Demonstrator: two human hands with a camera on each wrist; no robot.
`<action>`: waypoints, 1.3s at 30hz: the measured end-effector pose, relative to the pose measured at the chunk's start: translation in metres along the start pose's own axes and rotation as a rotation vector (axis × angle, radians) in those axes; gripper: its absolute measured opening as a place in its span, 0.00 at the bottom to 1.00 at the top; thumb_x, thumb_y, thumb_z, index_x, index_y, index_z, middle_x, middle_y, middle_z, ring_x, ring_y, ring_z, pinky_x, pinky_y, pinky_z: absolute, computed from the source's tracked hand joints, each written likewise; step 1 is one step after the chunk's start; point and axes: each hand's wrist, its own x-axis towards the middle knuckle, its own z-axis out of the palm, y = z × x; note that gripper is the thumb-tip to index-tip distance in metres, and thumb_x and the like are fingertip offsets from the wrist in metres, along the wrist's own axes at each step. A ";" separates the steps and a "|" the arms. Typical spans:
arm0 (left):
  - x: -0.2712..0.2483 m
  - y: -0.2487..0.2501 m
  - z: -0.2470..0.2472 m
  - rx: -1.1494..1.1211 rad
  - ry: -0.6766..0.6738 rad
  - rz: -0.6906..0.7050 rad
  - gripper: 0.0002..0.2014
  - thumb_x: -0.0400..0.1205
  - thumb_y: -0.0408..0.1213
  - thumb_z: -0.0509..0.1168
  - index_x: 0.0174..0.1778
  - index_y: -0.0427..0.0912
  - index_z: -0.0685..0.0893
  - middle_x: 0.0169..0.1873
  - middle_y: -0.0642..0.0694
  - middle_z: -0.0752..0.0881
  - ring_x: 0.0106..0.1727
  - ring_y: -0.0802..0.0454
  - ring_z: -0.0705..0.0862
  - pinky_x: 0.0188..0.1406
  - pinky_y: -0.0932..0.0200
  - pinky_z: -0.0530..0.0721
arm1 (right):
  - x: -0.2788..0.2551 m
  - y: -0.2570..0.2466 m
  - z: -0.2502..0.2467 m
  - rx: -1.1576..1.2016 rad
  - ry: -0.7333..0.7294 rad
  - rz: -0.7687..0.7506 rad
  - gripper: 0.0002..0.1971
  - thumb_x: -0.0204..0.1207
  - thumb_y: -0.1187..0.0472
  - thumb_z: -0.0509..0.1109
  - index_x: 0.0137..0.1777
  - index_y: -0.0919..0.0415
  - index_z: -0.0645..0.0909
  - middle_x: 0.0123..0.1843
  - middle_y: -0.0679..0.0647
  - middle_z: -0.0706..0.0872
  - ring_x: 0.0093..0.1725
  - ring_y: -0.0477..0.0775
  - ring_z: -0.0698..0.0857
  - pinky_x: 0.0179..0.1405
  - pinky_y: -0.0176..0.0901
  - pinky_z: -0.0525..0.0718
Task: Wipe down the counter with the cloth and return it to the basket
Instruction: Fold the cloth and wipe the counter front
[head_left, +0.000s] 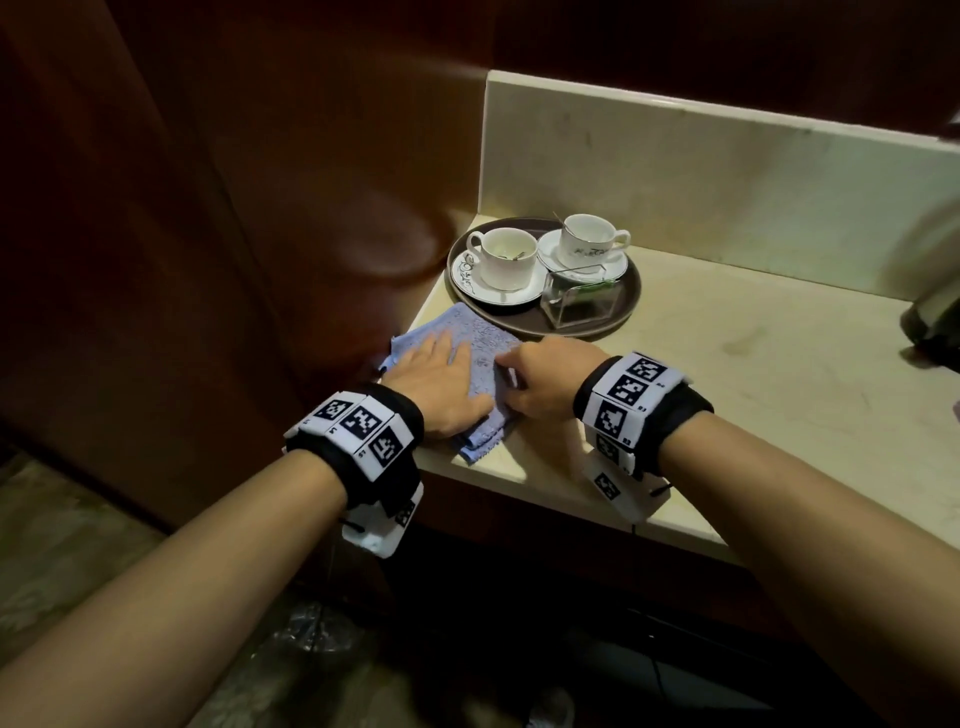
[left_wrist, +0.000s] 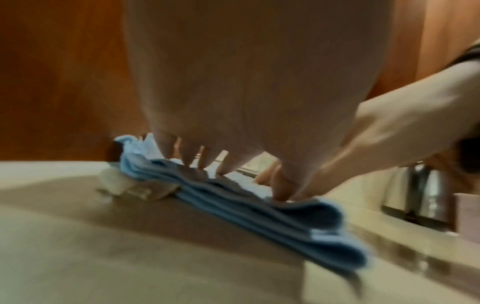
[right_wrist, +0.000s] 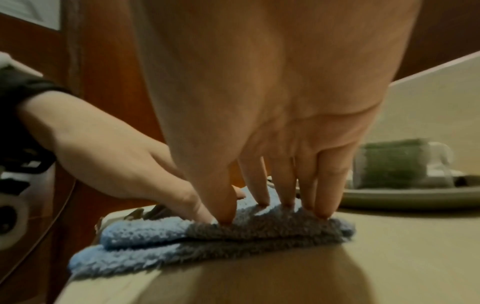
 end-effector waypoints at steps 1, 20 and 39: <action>-0.001 0.001 0.002 -0.006 0.014 -0.010 0.43 0.84 0.62 0.50 0.87 0.41 0.43 0.86 0.39 0.42 0.87 0.44 0.42 0.83 0.46 0.46 | 0.000 -0.002 -0.001 0.003 0.057 -0.009 0.12 0.77 0.50 0.63 0.57 0.52 0.81 0.53 0.54 0.87 0.53 0.61 0.86 0.43 0.48 0.83; -0.014 -0.006 0.017 -0.018 -0.032 0.118 0.48 0.79 0.72 0.49 0.86 0.47 0.37 0.85 0.42 0.35 0.85 0.45 0.34 0.82 0.45 0.37 | -0.036 -0.003 0.009 0.066 -0.108 -0.101 0.25 0.87 0.55 0.57 0.82 0.56 0.62 0.80 0.63 0.68 0.77 0.64 0.71 0.75 0.57 0.71; -0.026 0.006 0.039 0.001 0.024 0.180 0.45 0.80 0.69 0.49 0.86 0.51 0.36 0.85 0.44 0.35 0.85 0.48 0.33 0.84 0.45 0.37 | -0.074 -0.044 0.057 0.125 0.108 0.052 0.37 0.79 0.46 0.65 0.81 0.65 0.60 0.79 0.67 0.65 0.79 0.67 0.64 0.77 0.55 0.62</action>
